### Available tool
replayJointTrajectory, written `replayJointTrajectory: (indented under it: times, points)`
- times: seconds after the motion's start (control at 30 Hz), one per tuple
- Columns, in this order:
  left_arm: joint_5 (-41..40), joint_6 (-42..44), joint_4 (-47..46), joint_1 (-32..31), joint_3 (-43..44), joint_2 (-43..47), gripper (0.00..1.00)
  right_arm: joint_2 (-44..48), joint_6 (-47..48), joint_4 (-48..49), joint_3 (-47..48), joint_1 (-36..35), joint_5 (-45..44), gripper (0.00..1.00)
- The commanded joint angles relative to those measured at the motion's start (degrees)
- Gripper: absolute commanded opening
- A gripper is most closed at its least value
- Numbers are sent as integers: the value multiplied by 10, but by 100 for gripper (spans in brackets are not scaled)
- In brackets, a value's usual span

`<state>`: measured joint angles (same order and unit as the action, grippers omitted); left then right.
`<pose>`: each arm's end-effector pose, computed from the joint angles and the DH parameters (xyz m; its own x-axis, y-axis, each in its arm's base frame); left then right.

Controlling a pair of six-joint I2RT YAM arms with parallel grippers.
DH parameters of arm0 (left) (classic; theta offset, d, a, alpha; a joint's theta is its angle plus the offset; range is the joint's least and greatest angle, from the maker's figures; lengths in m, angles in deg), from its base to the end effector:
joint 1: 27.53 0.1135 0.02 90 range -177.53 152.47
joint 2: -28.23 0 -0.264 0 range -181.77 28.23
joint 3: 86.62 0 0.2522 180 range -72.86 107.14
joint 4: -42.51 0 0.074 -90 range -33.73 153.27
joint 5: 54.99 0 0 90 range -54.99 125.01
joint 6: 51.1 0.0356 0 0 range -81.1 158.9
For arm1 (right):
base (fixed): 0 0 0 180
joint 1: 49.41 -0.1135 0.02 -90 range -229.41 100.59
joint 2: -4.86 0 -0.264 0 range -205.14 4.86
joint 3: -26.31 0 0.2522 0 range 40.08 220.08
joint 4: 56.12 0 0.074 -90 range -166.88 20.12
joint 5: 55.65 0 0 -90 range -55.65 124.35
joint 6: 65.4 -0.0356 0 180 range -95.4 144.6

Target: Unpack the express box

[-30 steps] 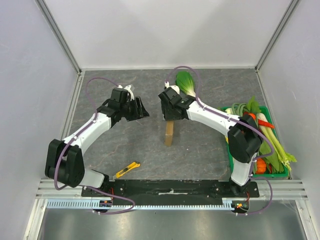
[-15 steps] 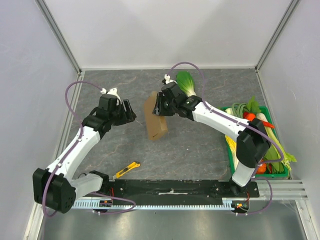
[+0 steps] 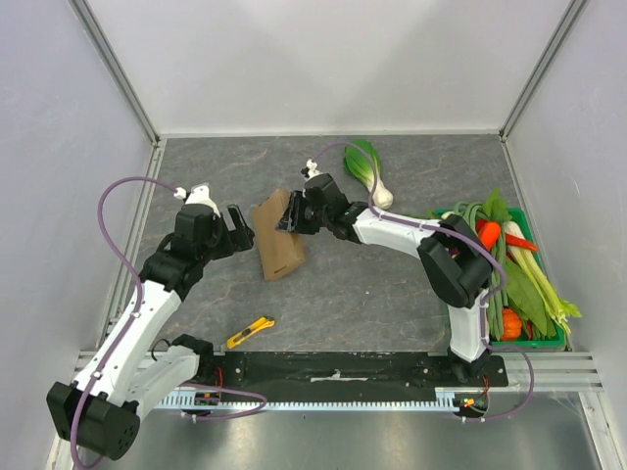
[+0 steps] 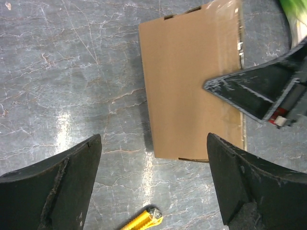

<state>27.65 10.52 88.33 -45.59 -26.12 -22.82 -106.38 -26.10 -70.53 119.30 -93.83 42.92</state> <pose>0.1828 -0.0548 0.2954 -0.5956 -0.3016 -0.7445 -0.0837 0.9451 -0.3159 0.3156 0.3167 0.2217 -0.8490 0.2393 -0.4710 -0.1968 0.6840 0.7024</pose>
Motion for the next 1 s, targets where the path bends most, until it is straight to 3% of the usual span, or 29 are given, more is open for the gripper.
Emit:
replayJointTrajectory:
  times: [0.0, 0.2, 0.3, 0.33, 0.37, 0.43, 0.53, 0.77, 0.97]
  points:
    - [-1, 28, -35, 2, -10, 17, 97, -30, -8, 72, 22, -1, 35, 33]
    - [9, 35, -50, 1, -25, 29, 100, -34, -39, 35, -17, 0, 10, 36]
    - [13, 39, -59, 1, -32, 32, 100, -24, -11, -41, -16, 0, -34, 59]
    - [13, 41, -59, 2, -32, 32, 100, -18, -2, -65, -20, 0, -49, 72]
    - [11, 42, -60, 2, -31, 33, 100, -9, 4, -75, -24, 0, -82, 79]
    - [9, 46, -60, 2, -32, 30, 100, 17, 27, -108, -24, 0, -114, 90]
    - [2, 46, -56, 2, -27, 26, 99, 46, 68, -161, -4, 0, -170, 97]
    - [-13, 38, -45, 2, -25, 24, 99, 103, 187, -213, 28, 0, -242, 98]
    - [-44, 32, -31, 2, -1, 21, 99, 133, 349, -174, 6, -29, -127, 91]
